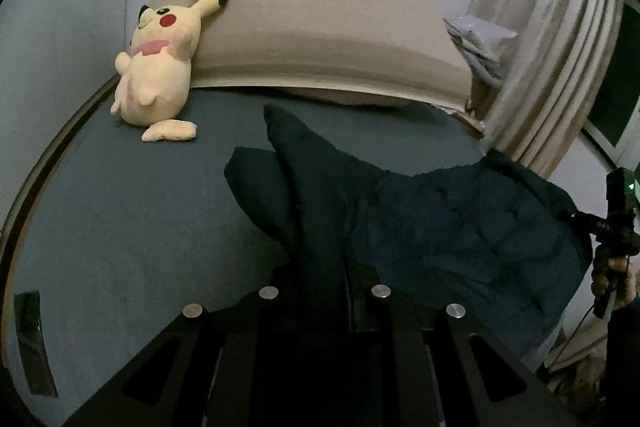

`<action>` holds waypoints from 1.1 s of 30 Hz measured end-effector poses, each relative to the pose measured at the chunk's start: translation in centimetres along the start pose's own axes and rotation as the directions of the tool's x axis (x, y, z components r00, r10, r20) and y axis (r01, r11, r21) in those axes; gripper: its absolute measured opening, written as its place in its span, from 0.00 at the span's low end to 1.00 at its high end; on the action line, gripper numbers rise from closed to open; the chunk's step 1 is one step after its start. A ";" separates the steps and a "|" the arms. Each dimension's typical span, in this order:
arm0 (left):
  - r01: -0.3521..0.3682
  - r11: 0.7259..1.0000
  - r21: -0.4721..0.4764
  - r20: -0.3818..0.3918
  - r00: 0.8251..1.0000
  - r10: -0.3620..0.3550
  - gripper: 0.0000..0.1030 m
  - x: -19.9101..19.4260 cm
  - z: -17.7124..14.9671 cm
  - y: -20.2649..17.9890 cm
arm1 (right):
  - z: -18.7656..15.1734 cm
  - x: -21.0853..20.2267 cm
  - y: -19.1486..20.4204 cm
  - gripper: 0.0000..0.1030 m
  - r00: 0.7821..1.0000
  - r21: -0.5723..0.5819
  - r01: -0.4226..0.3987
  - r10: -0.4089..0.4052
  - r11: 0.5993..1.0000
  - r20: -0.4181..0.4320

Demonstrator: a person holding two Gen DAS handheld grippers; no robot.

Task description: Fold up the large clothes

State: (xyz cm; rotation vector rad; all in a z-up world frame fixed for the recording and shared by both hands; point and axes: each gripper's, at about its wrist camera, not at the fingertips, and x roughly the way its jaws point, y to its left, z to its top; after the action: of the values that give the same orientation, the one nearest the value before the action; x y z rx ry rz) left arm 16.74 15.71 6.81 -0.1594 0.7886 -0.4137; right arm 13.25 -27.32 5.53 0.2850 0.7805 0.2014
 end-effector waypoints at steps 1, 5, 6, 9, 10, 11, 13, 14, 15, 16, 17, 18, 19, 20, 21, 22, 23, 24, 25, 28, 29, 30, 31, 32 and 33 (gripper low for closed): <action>0.004 1.000 -0.001 0.002 1.000 -0.004 0.14 -0.2 -0.9 -0.1 | -0.9 -0.4 -0.3 0.13 1.000 0.005 -0.002 0.002 1.000 0.000; -0.003 1.000 -0.015 -0.032 0.999 0.003 0.15 0.2 -5.2 -0.2 | -5.6 0.0 -1.6 0.13 1.000 0.062 -0.010 0.012 0.998 -0.028; -0.006 1.000 -0.020 -0.042 0.999 0.005 0.15 0.4 -5.9 -0.1 | -6.7 0.4 -2.1 0.13 0.999 0.070 -0.004 0.007 0.998 -0.040; -0.039 0.998 -0.057 -0.103 0.994 0.033 0.15 2.5 -9.5 0.9 | -10.6 2.2 -4.2 0.13 0.996 0.122 0.016 -0.005 0.992 -0.088; -0.054 0.996 -0.070 -0.123 0.991 0.045 0.15 3.4 -10.8 1.5 | -11.6 2.7 -4.9 0.13 0.995 0.146 0.022 -0.008 0.989 -0.100; -0.058 0.994 -0.093 -0.147 0.988 0.044 0.16 4.3 -11.8 2.1 | -13.0 3.8 -6.0 0.13 0.993 0.185 0.019 0.003 0.983 -0.121; -0.050 0.984 -0.171 -0.204 0.979 0.015 0.21 6.2 -13.9 3.9 | -15.1 5.3 -7.6 0.15 0.987 0.235 0.026 0.012 0.972 -0.157; -0.059 0.982 -0.178 -0.213 0.977 0.020 0.28 7.0 -14.7 4.6 | -16.1 6.0 -8.3 0.19 0.986 0.258 0.035 0.010 0.966 -0.168; -0.067 0.979 -0.194 -0.218 0.976 0.023 0.34 7.3 -15.1 5.1 | -16.6 6.3 -8.9 0.22 0.985 0.280 0.028 0.020 0.960 -0.169; -0.067 0.975 -0.210 -0.226 0.974 0.018 0.36 7.6 -15.3 5.5 | -17.1 6.6 -9.6 0.32 0.985 0.318 0.020 0.036 0.948 -0.169; -0.069 0.976 -0.205 -0.233 0.972 0.020 0.41 7.7 -15.4 5.6 | -17.4 6.6 -10.3 0.50 0.985 0.355 0.027 0.034 0.934 -0.167; -0.081 0.977 -0.198 -0.237 0.971 0.033 0.47 7.6 -15.3 5.6 | -17.5 6.4 -10.7 0.63 0.986 0.373 0.046 0.019 0.927 -0.168; -0.099 0.974 -0.201 -0.237 0.970 0.050 0.49 7.3 -15.1 5.7 | -17.6 6.2 -11.0 0.65 0.986 0.382 0.058 0.007 0.922 -0.166; -0.107 0.974 -0.198 -0.235 0.970 0.059 0.49 6.8 -14.8 5.7 | -17.5 5.5 -11.2 0.65 0.988 0.386 0.056 0.005 0.921 -0.155; -0.125 0.974 -0.188 -0.231 0.970 0.080 0.49 6.0 -14.6 5.5 | -17.4 4.8 -11.3 0.65 0.990 0.386 0.059 -0.003 0.921 -0.143; -0.153 0.973 -0.175 -0.221 0.969 0.112 0.49 5.1 -14.1 5.4 | -17.1 4.0 -11.3 0.65 0.991 0.384 0.072 -0.024 0.921 -0.129; -0.182 0.969 -0.164 -0.203 0.968 0.148 0.49 3.9 -13.5 5.3 | -16.7 3.0 -11.3 0.65 0.992 0.382 0.097 -0.058 0.919 -0.113; -0.205 0.966 -0.156 -0.188 0.966 0.175 0.49 3.2 -13.1 5.1 | -16.1 1.8 -11.1 0.65 0.991 0.371 0.128 -0.101 0.920 -0.092; -0.245 0.959 -0.141 -0.152 0.963 0.223 0.49 2.0 -12.3 4.7 | -15.4 0.9 -10.7 0.66 0.988 0.357 0.152 -0.135 0.922 -0.072; -0.292 0.951 -0.103 -0.059 0.956 0.288 0.56 0.6 -9.8 2.8 | -12.4 -1.7 -8.4 0.75 0.972 0.289 0.217 -0.233 0.932 0.021; -0.298 0.951 -0.085 -0.040 0.954 0.296 0.60 0.7 -9.2 1.9 | -11.5 -1.7 -7.5 0.81 0.971 0.271 0.219 -0.237 0.937 0.038; -0.297 0.953 -0.061 -0.023 0.955 0.296 0.62 1.3 -8.6 0.7 | -10.5 -1.3 -6.2 0.83 0.970 0.240 0.221 -0.238 0.945 0.046; -0.290 0.956 -0.031 -0.018 0.957 0.290 0.62 2.4 -8.0 -0.5 | -9.8 -0.7 -5.2 0.84 0.971 0.211 0.222 -0.236 0.952 0.046; -0.286 0.958 -0.012 -0.023 0.958 0.286 0.62 3.3 -7.9 -1.2 | -9.2 0.6 -4.1 0.84 0.973 0.174 0.215 -0.225 0.961 0.041; -0.287 0.958 0.005 -0.035 0.957 0.287 0.62 4.8 -7.5 -1.8 | -8.8 2.2 -3.3 0.84 0.978 0.146 0.203 -0.209 0.968 0.028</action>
State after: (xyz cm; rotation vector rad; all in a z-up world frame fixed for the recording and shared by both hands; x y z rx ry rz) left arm 13.87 12.16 -1.00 -0.0358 0.8321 -0.1409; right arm 8.77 -28.27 -2.94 0.3397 0.7775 -0.0568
